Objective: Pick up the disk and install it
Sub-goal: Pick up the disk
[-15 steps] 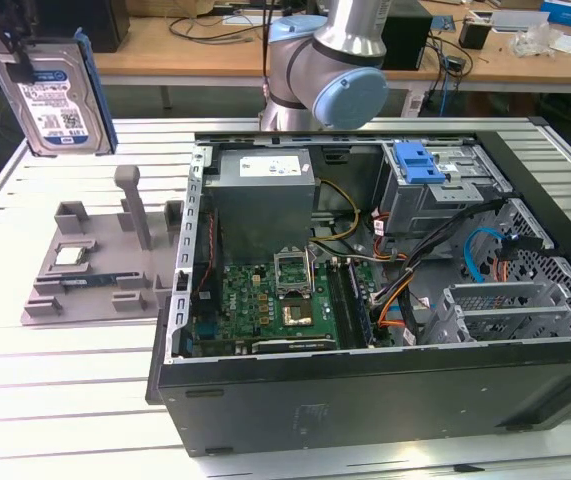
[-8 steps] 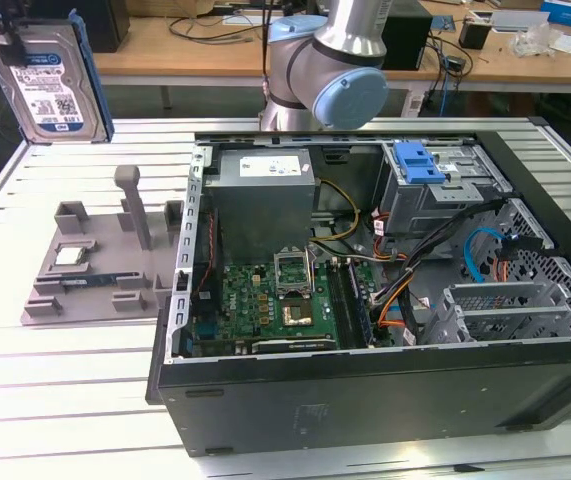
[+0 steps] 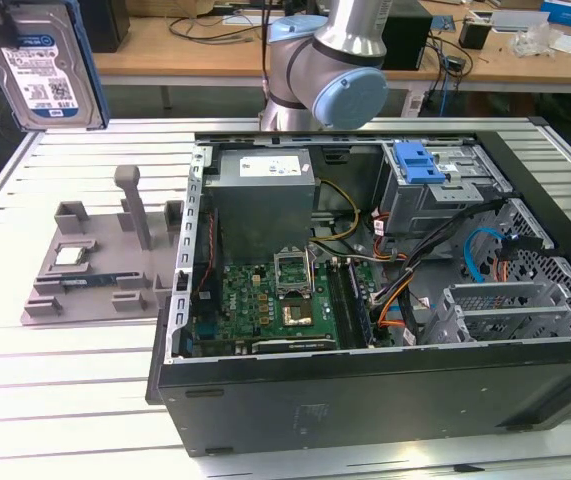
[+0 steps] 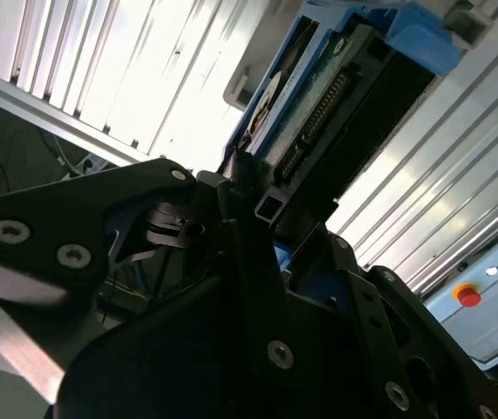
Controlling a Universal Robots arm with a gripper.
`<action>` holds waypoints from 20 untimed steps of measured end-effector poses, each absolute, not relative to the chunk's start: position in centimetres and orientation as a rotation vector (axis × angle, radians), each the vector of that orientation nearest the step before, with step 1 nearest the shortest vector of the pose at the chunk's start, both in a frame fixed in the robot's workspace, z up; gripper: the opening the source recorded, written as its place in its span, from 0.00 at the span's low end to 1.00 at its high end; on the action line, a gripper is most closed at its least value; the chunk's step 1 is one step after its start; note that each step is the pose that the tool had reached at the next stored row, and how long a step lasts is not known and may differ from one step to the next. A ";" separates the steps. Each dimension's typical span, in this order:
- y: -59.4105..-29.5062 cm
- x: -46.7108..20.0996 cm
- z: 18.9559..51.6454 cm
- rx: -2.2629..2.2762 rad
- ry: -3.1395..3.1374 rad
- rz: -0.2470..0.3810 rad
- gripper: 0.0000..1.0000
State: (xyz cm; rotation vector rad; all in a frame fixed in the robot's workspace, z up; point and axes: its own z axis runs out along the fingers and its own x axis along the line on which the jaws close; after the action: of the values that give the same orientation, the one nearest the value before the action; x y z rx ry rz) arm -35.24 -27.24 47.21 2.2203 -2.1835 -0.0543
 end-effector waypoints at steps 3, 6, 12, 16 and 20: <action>-27.2 -35.2 48.0 2.220 -2.183 -0.054 0.36; -27.2 -35.2 48.8 2.220 -2.183 -0.054 0.36; -27.2 -35.2 50.8 2.220 -2.183 -0.054 0.36; -27.2 -35.2 51.8 2.220 -2.183 -0.054 0.36; -27.2 -35.2 52.3 2.220 -2.183 -0.054 0.36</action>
State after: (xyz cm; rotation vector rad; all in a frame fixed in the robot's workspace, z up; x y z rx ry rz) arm -35.24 -27.21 52.25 2.2202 -2.1834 -0.0544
